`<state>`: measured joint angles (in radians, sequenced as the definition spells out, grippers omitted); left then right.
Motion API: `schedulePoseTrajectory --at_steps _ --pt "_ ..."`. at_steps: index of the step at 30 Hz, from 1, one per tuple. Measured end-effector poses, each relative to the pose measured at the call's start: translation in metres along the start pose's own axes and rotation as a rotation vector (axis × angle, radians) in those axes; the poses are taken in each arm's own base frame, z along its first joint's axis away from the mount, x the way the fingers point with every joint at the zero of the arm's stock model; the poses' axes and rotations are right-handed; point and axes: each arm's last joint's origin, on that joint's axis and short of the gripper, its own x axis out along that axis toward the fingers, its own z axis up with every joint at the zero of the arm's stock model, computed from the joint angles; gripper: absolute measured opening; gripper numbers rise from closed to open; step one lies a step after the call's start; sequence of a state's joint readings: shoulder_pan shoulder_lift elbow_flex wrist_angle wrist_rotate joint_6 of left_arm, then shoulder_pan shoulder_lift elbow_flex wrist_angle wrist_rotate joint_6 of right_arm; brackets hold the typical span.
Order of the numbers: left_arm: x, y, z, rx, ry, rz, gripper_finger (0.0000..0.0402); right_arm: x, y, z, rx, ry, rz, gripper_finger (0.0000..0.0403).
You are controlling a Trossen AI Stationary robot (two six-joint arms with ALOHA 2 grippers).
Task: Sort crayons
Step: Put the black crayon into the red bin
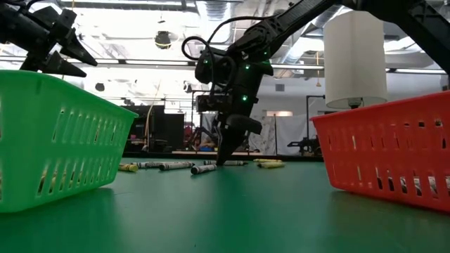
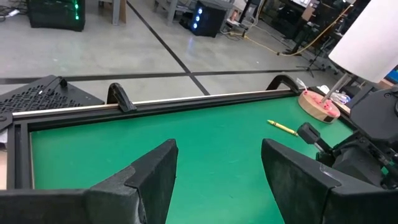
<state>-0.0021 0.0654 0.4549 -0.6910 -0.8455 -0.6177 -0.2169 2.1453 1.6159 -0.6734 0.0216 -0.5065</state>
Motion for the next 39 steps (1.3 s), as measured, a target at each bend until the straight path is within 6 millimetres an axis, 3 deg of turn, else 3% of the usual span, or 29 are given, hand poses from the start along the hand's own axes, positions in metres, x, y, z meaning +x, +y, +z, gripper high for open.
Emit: schedulePoseTrajectory --at_steps 10,22,27,33,39 --pt "0.000 0.000 0.000 0.000 0.000 0.000 0.0223 -0.021 -0.010 0.015 0.038 -0.004 -0.018 0.0001" --pt "0.000 0.000 0.000 0.000 0.000 0.000 0.0223 -0.091 -0.013 0.045 0.019 -0.004 -0.001 0.0000" --pt "0.000 0.000 0.000 0.000 0.002 -0.003 0.0223 -0.130 0.004 0.061 -0.008 -0.020 0.005 0.0000" --pt "0.000 0.000 0.000 0.000 0.002 -0.003 0.0223 -0.176 0.042 0.079 -0.066 -0.050 0.015 0.0000" --pt "0.000 0.000 0.000 0.000 0.002 -0.003 0.0223 -0.199 0.089 0.078 -0.040 -0.018 0.069 0.0000"
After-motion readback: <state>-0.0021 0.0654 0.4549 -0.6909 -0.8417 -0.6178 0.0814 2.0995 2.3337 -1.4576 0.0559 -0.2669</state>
